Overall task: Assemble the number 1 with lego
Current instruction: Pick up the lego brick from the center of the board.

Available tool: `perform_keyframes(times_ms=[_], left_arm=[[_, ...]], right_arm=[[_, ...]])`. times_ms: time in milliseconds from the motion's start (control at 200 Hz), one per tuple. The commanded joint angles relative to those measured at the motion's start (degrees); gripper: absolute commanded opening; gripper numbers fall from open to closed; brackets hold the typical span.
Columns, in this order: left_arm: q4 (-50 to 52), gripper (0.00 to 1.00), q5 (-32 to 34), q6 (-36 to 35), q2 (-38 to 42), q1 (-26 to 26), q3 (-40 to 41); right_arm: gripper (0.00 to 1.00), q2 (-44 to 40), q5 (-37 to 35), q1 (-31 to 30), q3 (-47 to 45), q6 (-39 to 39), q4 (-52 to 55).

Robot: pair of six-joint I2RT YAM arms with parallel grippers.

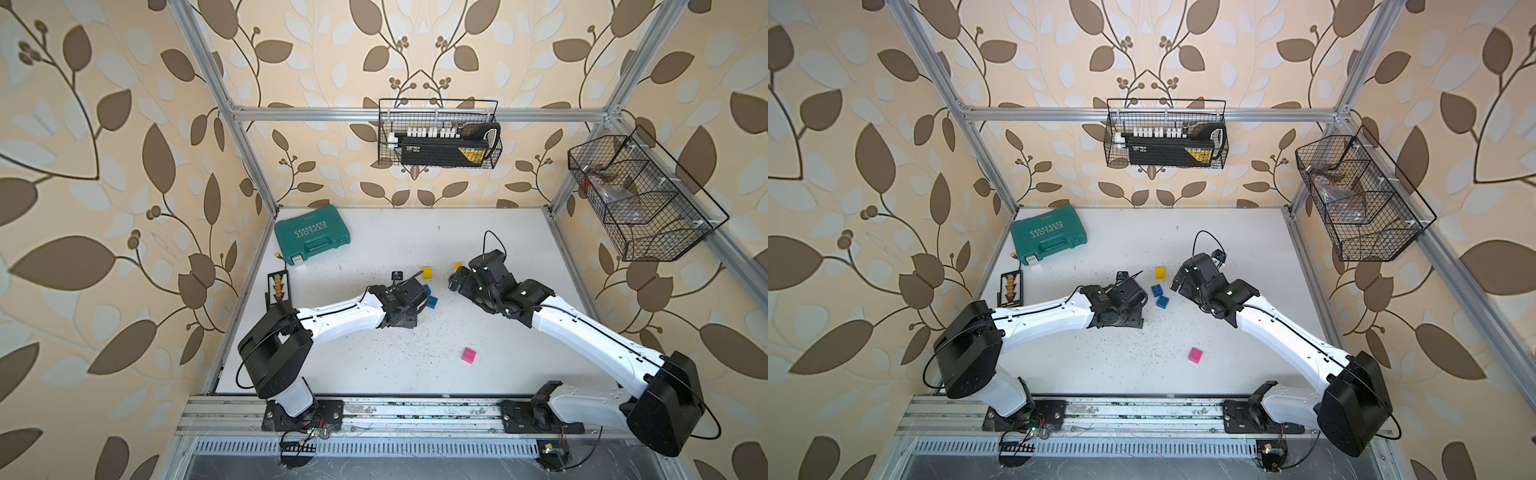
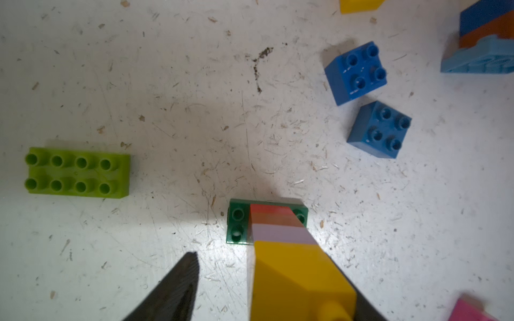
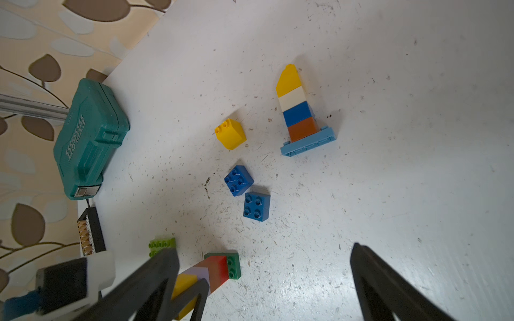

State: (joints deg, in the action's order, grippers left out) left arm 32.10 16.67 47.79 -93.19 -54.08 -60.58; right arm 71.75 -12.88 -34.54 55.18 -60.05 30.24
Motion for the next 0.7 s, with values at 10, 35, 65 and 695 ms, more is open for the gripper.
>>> perform_keyframes(times_ms=[10, 35, 65, 695], left_arm=[[3.2, 0.62, 2.4, -0.6, -1.7, -0.3, -3.5], [3.5, 0.62, 2.5, -0.6, -2.2, -0.3, -3.9], [3.9, 0.61, 2.5, -0.6, -2.7, -0.3, -4.3], [37.3, 0.30, -8.8, -5.5, -13.6, 3.4, -33.8]], right_arm=[[0.99, 0.3, 1.8, 0.7, 0.8, 1.0, -1.1], [0.99, 0.4, 1.9, 0.7, 1.0, 1.0, -1.1], [0.99, 0.4, 2.0, 0.8, 0.9, 1.0, -1.1], [0.99, 0.3, 2.7, 1.3, 0.1, 0.9, -0.8]])
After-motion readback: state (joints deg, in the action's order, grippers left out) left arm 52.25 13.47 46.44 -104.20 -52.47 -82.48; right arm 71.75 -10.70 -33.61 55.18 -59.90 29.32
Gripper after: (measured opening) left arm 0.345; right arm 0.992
